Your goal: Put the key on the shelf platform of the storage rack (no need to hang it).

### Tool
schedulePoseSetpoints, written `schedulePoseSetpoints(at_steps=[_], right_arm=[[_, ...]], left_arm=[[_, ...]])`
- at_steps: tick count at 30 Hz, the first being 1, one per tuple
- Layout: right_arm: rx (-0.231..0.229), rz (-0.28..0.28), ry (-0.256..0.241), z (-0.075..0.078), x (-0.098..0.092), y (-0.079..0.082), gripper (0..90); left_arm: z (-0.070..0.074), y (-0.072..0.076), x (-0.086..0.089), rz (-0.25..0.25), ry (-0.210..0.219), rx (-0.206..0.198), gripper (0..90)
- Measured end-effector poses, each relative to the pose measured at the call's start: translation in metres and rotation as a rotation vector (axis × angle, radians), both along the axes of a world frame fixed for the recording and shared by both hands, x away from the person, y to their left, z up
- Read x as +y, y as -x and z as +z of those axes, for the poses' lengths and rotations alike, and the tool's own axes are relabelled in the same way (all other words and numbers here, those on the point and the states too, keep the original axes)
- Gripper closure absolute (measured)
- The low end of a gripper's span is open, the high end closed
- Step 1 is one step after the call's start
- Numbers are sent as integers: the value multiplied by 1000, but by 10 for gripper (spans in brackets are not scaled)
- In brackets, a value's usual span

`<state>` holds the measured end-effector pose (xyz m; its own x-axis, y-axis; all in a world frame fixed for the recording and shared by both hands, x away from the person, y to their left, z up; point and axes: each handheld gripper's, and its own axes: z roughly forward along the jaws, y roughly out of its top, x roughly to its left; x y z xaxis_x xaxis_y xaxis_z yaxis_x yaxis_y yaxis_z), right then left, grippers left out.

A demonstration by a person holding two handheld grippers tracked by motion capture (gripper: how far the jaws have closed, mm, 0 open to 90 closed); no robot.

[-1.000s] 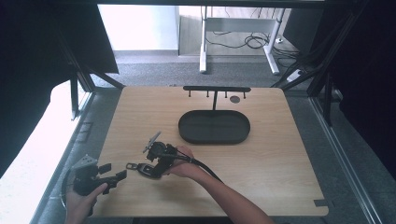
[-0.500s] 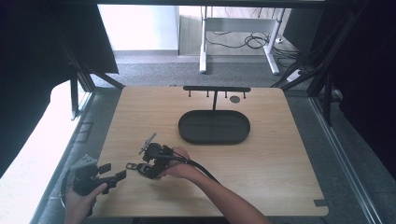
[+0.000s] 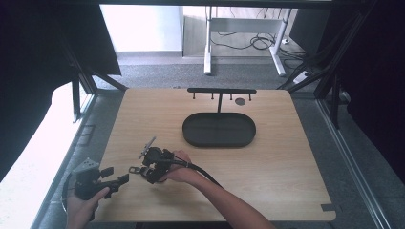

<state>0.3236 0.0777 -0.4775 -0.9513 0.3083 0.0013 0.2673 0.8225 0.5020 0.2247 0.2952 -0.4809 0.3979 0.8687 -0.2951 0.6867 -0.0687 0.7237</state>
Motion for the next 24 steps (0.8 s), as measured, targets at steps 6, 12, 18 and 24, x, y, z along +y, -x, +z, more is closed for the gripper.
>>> schedulePoseSetpoints(at_steps=[6, 12, 18, 24], right_arm=[[4, -5, 5, -1, 0, 0, 307], [4, 3, 10, -3, 3, 1, 308], [7, 11, 21, -5, 8, 1, 308], [18, 18, 24, -9, 12, 1, 308]], left_arm=[[-1, 0, -1, -4, -1, 3, 221], [-1, 0, -1, -4, -1, 2, 221], [-1, -1, -2, -8, -2, 4, 220], [-2, -1, -2, -6, -2, 6, 220]])
